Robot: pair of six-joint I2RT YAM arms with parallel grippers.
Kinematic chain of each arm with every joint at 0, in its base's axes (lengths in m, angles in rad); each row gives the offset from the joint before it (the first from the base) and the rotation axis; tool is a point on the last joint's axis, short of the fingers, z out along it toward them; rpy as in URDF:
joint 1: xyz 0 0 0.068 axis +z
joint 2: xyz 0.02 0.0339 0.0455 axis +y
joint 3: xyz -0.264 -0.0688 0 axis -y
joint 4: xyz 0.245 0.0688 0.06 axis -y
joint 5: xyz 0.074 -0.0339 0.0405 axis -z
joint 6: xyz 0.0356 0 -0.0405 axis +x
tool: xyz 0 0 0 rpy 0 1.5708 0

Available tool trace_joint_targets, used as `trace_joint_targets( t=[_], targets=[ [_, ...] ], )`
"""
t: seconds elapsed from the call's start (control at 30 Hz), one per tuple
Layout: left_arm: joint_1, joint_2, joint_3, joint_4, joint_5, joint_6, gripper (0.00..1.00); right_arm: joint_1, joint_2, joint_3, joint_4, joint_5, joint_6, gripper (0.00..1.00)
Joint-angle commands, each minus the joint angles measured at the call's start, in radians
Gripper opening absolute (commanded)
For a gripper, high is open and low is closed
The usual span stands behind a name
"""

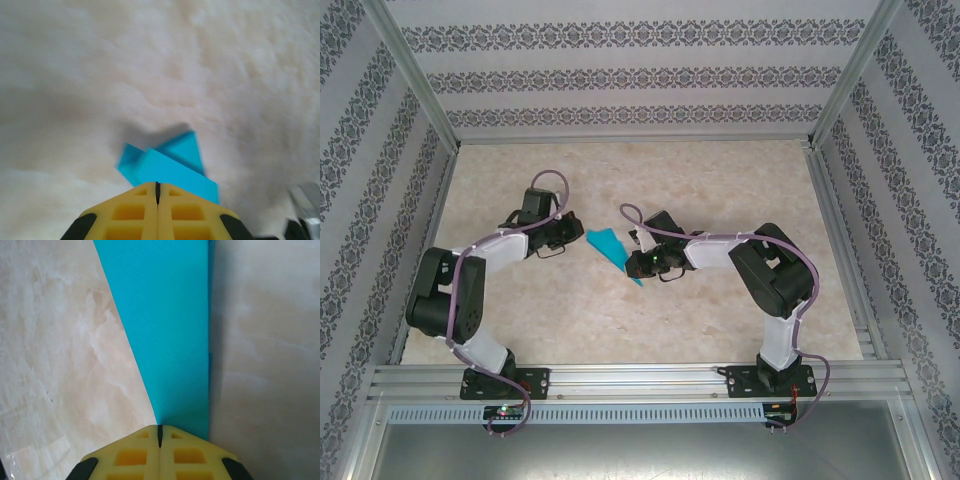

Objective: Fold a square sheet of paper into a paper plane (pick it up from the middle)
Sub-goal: Fold the wing for the fifth time at the center of the table.

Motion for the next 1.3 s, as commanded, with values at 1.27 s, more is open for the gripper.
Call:
trace_joint_targets(
  t=[1.27],
  targets=[
    [0.127, 0.32, 0.007, 0.189, 0.096, -0.042, 0.0, -0.013, 0.054, -0.123, -0.243, 0.049, -0.044, 0.0]
  ],
)
